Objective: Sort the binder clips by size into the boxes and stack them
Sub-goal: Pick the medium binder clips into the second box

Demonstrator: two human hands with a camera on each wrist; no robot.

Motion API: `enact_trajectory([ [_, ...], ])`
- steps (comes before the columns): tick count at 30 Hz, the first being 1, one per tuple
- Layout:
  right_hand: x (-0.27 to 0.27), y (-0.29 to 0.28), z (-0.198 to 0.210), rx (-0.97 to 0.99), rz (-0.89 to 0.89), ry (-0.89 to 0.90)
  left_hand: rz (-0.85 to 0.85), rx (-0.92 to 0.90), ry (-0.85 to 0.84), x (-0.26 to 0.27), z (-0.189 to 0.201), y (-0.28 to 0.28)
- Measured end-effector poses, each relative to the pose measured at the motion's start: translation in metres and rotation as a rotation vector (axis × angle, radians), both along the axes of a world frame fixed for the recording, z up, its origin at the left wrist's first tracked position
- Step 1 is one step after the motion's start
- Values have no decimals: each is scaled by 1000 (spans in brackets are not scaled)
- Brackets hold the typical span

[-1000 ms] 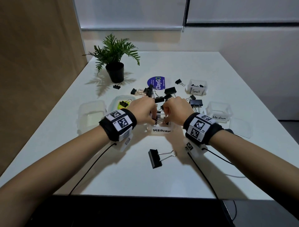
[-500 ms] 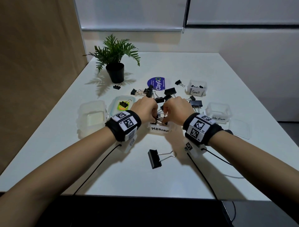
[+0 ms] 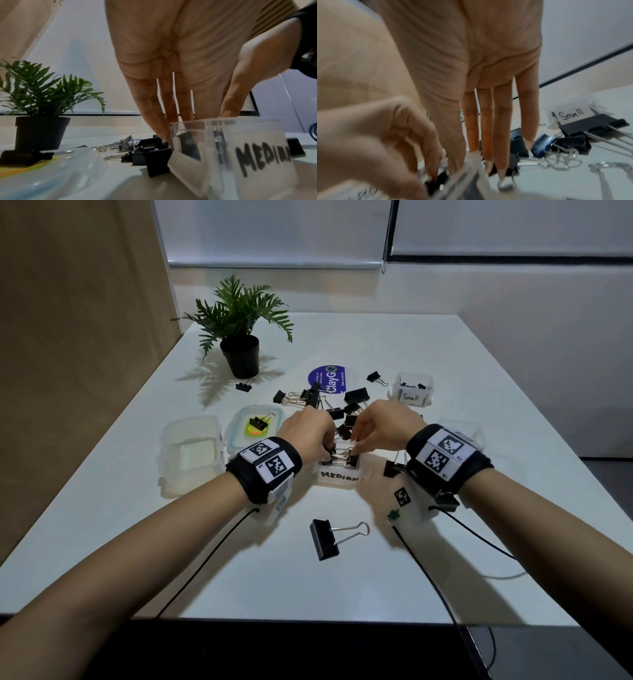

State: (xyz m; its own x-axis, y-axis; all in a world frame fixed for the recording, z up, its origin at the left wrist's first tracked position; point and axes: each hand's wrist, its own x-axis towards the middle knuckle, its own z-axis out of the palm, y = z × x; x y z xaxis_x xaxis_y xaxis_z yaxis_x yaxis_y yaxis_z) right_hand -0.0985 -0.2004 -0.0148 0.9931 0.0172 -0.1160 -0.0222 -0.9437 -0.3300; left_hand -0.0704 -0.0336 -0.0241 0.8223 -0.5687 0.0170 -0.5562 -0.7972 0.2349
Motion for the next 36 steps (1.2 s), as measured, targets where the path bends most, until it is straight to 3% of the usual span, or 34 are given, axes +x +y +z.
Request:
enact_trajectory([
  [5,12,-29,13,79,-60,36,0,-38,12,3,-3,1],
  [9,37,-39,9,-23,-152,-60,4,-69,8,3,-4,2],
  [13,64,-32,-3,-33,-72,-144,29,-83,24,4,-5,2],
  [24,108,1,-17,-404,-6,-36,71,-114,42,4,-7,3],
  [32,105,-5,-19,-365,-44,-118,74,-131,53,5,-7,4],
  [36,93,-14,-8,-256,-93,-161,73,-144,67,5,-5,5],
])
